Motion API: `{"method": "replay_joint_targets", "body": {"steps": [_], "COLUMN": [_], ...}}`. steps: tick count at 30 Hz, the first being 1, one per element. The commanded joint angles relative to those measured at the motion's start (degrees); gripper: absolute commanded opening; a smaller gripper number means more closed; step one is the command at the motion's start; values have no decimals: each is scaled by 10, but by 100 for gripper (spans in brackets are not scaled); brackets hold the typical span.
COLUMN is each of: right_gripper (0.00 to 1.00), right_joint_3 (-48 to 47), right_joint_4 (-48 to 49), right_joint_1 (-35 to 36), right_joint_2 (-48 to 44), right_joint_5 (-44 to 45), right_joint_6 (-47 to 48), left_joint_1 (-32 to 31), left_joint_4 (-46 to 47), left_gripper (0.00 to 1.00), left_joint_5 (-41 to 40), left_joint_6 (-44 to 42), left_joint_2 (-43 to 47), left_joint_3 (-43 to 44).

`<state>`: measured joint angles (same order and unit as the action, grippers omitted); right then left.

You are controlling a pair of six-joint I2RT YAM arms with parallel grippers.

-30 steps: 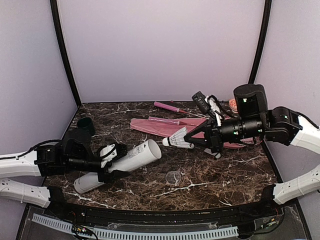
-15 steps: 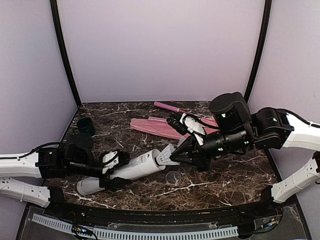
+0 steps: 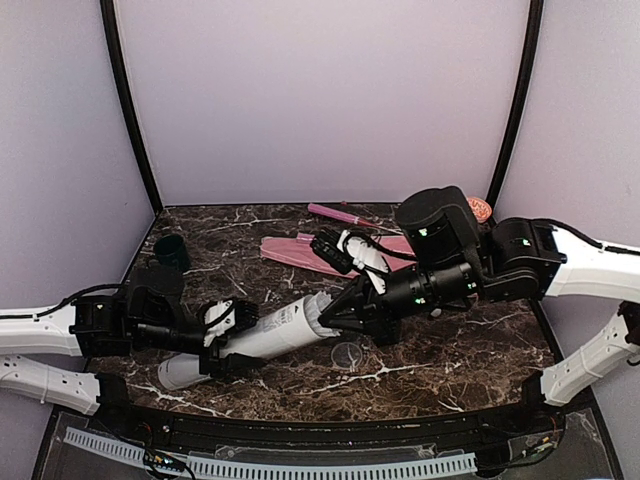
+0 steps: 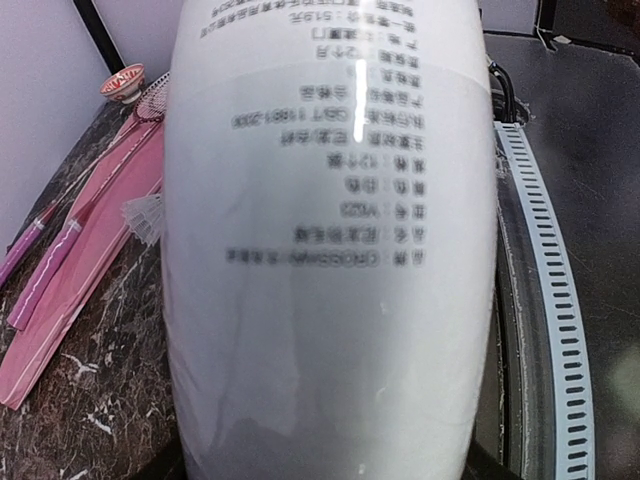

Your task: Pack up the badminton gear

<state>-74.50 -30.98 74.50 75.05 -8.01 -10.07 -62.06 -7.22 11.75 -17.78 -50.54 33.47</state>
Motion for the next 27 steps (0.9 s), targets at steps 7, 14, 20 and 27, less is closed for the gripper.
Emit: {"method": "replay_joint_targets", "body": {"steps": [7, 14, 20, 27], "right_gripper": [41, 67, 80, 82], "right_joint_3": [5, 14, -5, -20], "right_joint_4": [55, 56, 31, 31], "right_joint_1": [7, 6, 7, 7], "right_joint_2": [-12, -12, 25, 66], "right_joint_5": [-34, -60, -66, -71], "right_joint_6": [-5, -8, -2, 4], "left_joint_1": [-3, -3, -3, -4], "left_joint_4": [39, 41, 40, 41], "left_gripper": [45, 46, 47, 48], "left_joint_5": [11, 12, 8, 8], "left_joint_6": [3, 2, 4, 4], "left_joint_2": [37, 27, 28, 31], "left_joint_3": [-15, -12, -12, -12]}}
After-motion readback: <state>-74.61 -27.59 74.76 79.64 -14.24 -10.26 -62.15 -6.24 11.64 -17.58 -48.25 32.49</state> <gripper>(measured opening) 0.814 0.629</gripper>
